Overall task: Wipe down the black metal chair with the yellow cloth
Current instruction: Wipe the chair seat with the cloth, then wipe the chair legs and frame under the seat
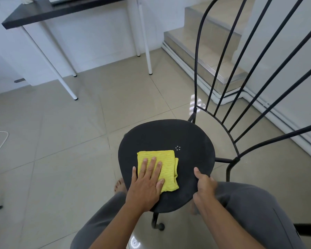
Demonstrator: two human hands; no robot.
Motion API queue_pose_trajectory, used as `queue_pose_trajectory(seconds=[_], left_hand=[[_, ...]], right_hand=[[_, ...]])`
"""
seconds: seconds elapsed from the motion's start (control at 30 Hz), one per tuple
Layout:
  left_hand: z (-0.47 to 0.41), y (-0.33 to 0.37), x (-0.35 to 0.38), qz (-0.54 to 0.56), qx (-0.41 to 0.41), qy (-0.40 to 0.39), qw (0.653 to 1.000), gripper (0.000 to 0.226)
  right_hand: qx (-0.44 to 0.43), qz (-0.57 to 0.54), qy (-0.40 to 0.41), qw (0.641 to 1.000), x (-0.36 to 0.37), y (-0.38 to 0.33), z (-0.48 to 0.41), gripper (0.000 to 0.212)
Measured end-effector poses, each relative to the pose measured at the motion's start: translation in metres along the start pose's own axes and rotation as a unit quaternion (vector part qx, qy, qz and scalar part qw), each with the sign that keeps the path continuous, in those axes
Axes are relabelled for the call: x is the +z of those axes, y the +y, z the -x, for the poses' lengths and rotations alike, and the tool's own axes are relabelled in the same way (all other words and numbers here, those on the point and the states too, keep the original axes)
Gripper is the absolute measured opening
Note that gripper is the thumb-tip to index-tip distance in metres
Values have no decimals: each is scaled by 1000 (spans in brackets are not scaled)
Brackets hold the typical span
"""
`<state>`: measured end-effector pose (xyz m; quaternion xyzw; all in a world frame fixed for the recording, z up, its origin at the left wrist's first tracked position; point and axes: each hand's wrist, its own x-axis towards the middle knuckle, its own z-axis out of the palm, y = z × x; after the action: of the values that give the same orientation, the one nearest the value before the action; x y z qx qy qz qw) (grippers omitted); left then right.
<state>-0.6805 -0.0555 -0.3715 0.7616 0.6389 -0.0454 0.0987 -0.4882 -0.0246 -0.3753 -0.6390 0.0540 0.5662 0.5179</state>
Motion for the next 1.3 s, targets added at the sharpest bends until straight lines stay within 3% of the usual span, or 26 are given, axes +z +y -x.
queue_pose_trajectory(seconds=[0.47, 0.67, 0.8, 0.93, 1.03, 1.1, 1.2, 1.3], left_hand=[[-50, 14, -41, -9, 15, -23, 1000, 58], [-52, 5, -72, 29, -26, -39, 999, 52], [-37, -4, -84, 98, -85, 14, 991, 47], [-19, 2, -78, 164, -124, 155, 966, 57], [-12, 13, -63, 229, -130, 223, 939, 37], [-8, 24, -57, 279, -144, 243, 918, 19], [-5, 38, -56, 363, -189, 221, 885, 26], [-11, 40, -58, 413, -213, 222, 857, 18]], right_hand=[[-22, -36, 39, 998, 18, -50, 14, 28], [-42, -31, 46, 998, 46, -74, 18, 35], [-49, -14, 33, 998, 77, -88, 21, 34], [-86, 20, 26, 996, 104, -98, 19, 40], [-106, 34, 18, 994, 118, -100, 15, 44], [-105, 30, 11, 994, 122, -102, 13, 44], [-112, 24, 9, 993, 126, -100, 11, 46], [-114, 40, 14, 993, 130, -84, 13, 47]])
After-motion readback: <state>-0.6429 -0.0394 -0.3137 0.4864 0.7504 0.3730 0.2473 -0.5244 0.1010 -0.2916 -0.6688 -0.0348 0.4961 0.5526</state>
